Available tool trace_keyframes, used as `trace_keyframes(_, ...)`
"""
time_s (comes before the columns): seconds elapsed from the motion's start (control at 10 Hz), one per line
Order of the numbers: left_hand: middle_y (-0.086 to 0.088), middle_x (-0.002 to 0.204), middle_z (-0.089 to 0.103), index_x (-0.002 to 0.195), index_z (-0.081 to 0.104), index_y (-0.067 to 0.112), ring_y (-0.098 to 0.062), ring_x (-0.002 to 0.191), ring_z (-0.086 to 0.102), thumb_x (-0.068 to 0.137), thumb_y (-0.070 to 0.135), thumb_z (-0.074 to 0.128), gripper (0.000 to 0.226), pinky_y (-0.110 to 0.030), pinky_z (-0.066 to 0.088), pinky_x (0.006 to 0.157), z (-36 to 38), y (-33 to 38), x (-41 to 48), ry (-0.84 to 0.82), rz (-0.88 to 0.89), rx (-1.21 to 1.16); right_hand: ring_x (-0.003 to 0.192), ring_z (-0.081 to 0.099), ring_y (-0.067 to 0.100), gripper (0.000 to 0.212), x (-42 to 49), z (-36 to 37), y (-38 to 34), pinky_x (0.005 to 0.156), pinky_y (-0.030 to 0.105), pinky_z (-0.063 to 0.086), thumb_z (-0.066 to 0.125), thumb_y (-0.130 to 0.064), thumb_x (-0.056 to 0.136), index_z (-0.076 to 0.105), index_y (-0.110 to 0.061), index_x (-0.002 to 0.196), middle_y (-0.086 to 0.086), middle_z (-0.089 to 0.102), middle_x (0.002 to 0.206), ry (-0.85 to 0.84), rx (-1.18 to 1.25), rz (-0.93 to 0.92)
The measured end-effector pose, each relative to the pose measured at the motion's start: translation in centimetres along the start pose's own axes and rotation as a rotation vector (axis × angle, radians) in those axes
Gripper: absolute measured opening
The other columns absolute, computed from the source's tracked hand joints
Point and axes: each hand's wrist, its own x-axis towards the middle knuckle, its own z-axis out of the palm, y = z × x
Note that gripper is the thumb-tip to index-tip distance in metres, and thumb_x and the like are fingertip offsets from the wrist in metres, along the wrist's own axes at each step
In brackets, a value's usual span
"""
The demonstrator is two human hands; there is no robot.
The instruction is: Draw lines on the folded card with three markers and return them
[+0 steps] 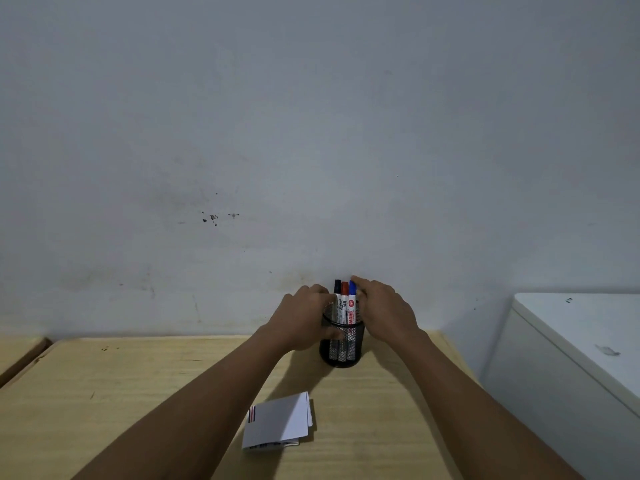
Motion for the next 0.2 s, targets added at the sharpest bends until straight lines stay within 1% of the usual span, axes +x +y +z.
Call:
trace_keyframes(0.1,-0.003,0.130,0.058,0.135,0.054,0.026,-0.023,0.115,0.051,0.074,0.052,0.077,0.070,-0.040,0.045,0.090,-0.38,0.12,-0.23,0.029,0.002,0.010,0.117,0.060,0.026,0.048,-0.30,-0.28,-0.12,0.090,0.039,0.050,0.035,-0.025,0.107,0.037,-0.027,0.155,0.008,0.062,0.133,-0.003,-0.033,-0.020)
trace_keyframes(0.2,-0.004,0.134,0.055,0.137,0.051,0.025,-0.023,0.119,0.050,0.074,0.057,0.075,0.075,-0.042,0.044,0.094,-1.17,0.32,-0.67,0.037,-0.040,0.013,0.115,0.060,0.025,0.048,-0.38,-0.61,-0.37,0.089,0.040,0.052,0.032,-0.027,0.107,0.034,-0.030,0.155,0.008,0.061,0.131,0.058,-0.021,-0.018)
